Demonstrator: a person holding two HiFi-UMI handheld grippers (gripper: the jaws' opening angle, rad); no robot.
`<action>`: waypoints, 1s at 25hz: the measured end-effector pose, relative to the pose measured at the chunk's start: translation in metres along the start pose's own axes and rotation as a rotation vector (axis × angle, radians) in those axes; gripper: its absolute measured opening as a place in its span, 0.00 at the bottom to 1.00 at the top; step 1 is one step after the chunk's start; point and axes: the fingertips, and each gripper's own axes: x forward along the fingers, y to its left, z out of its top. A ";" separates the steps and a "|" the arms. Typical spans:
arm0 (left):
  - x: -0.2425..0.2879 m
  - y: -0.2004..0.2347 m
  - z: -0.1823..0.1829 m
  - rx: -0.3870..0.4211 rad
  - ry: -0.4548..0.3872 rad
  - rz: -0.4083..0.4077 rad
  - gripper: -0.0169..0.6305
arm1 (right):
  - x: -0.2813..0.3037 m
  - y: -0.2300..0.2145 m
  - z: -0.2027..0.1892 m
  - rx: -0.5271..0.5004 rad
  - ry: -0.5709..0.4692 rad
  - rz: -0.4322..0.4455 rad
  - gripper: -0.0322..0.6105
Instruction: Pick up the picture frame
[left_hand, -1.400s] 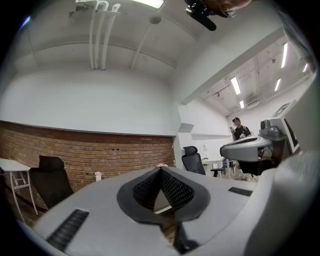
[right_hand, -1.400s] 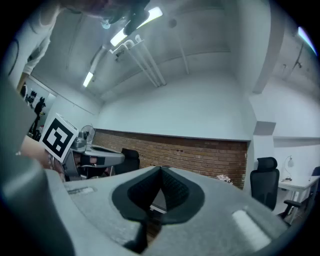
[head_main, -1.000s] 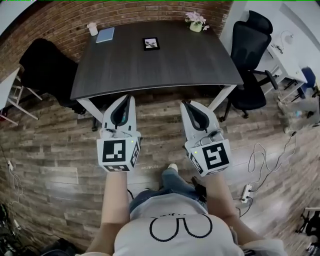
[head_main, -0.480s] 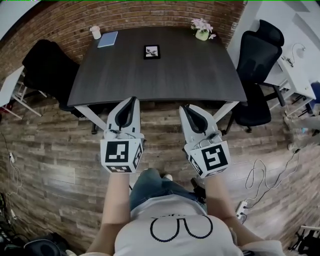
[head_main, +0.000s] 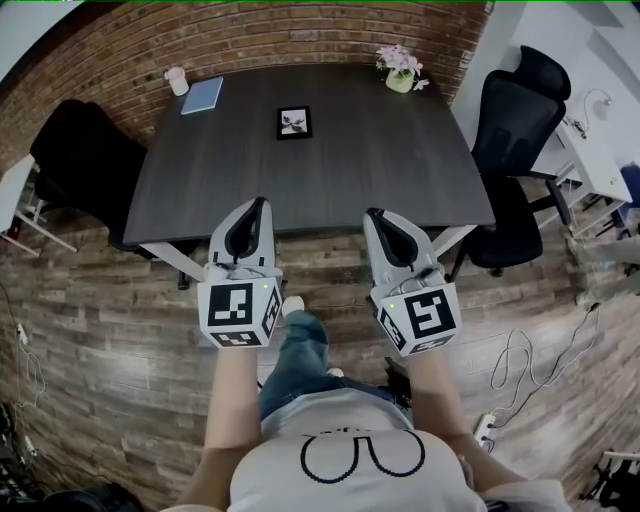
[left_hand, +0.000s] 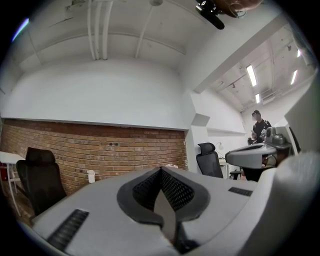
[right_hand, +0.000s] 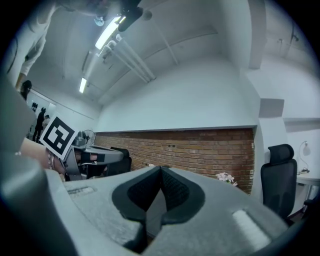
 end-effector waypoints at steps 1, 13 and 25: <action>0.010 0.005 -0.001 -0.001 0.000 -0.001 0.02 | 0.010 -0.004 -0.001 -0.002 0.001 0.001 0.04; 0.137 0.125 -0.017 -0.058 -0.002 -0.017 0.02 | 0.185 -0.034 -0.021 0.027 0.040 -0.024 0.04; 0.245 0.208 -0.031 -0.079 0.033 -0.101 0.02 | 0.320 -0.053 -0.036 0.036 0.091 -0.047 0.04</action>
